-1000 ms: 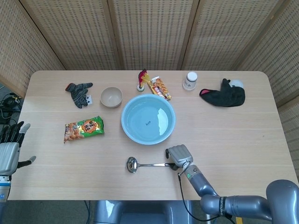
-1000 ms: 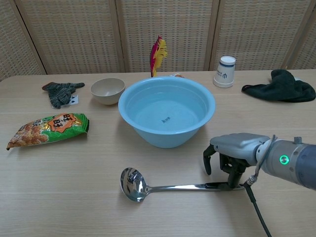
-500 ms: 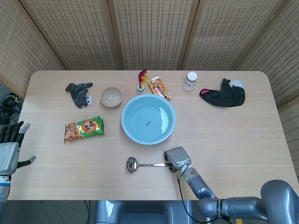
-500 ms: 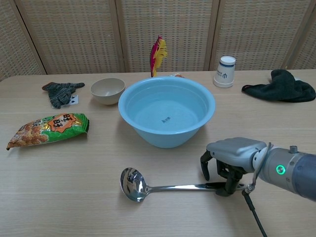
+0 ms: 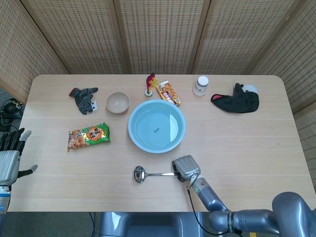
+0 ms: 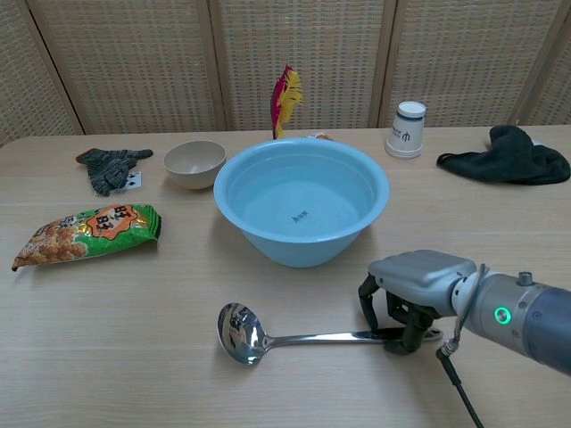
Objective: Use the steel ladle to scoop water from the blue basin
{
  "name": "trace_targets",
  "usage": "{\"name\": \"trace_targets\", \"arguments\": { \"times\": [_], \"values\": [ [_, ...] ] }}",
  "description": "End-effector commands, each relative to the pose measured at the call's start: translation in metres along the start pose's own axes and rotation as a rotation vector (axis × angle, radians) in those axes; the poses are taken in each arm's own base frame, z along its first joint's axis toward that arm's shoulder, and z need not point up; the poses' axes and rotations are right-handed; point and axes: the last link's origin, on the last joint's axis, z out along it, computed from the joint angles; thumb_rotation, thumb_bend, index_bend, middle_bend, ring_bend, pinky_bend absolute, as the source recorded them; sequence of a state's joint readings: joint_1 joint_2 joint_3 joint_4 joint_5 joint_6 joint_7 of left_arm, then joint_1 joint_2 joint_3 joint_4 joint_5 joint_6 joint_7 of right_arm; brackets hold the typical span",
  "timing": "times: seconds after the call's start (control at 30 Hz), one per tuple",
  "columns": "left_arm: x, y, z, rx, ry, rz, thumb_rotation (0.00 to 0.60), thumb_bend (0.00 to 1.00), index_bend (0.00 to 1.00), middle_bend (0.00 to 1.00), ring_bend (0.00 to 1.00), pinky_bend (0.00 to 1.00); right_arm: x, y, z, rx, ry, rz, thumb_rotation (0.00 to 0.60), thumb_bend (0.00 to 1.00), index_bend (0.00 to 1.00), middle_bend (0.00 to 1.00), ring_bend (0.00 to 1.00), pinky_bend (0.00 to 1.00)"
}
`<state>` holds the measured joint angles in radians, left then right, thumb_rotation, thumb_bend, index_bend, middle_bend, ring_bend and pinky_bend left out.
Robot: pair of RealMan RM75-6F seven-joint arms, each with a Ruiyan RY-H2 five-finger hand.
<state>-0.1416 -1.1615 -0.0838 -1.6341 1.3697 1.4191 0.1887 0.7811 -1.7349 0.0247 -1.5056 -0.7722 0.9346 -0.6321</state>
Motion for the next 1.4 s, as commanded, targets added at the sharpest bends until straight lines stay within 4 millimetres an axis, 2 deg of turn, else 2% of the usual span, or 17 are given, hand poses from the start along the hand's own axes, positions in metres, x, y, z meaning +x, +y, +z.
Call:
{"name": "trace_targets", "arguments": {
  "times": [0.03, 0.47, 0.73, 0.9, 1.17, 1.4],
  "values": [
    [0.0, 0.0, 0.0, -0.001, -0.001, 0.0, 0.6, 0.0, 0.0, 0.0, 0.0, 0.0, -0.001, 0.001, 0.0, 0.001, 0.003, -0.01, 0.6, 0.48, 0.48, 1.0, 1.0, 1.0],
    [0.001, 0.0, 0.0, -0.002, 0.0, -0.005, 0.6, 0.0, 0.0, 0.0, 0.0, 0.0, -0.005, 0.005, 0.002, -0.005, -0.006, -0.029, 0.6, 0.52, 0.49, 1.0, 1.0, 1.0],
    [0.001, 0.0, 0.0, -0.003, -0.002, -0.005, 0.6, 0.0, 0.0, 0.0, 0.0, 0.0, -0.005, 0.007, 0.003, -0.014, -0.015, -0.035, 0.6, 0.68, 0.59, 1.0, 1.0, 1.0],
    [0.0, 0.0, 0.0, -0.004, -0.003, -0.006, 0.6, 0.0, 0.0, 0.0, 0.0, 0.0, -0.002, 0.01, 0.001, -0.022, -0.018, -0.019, 0.6, 0.73, 0.64, 1.0, 1.0, 1.0],
    [0.0, 0.001, 0.0, -0.008, -0.007, -0.007, 0.6, 0.0, 0.0, 0.0, 0.0, 0.0, 0.008, 0.016, -0.006, -0.042, -0.009, 0.023, 0.6, 0.8, 0.69, 1.0, 1.0, 1.0],
    [0.001, 0.001, -0.001, -0.012, -0.007, -0.013, 0.6, 0.0, 0.0, 0.0, 0.0, 0.0, 0.029, 0.029, -0.025, -0.063, 0.016, 0.06, 0.6, 0.85, 0.73, 1.0, 1.0, 1.0]
  ]
}}
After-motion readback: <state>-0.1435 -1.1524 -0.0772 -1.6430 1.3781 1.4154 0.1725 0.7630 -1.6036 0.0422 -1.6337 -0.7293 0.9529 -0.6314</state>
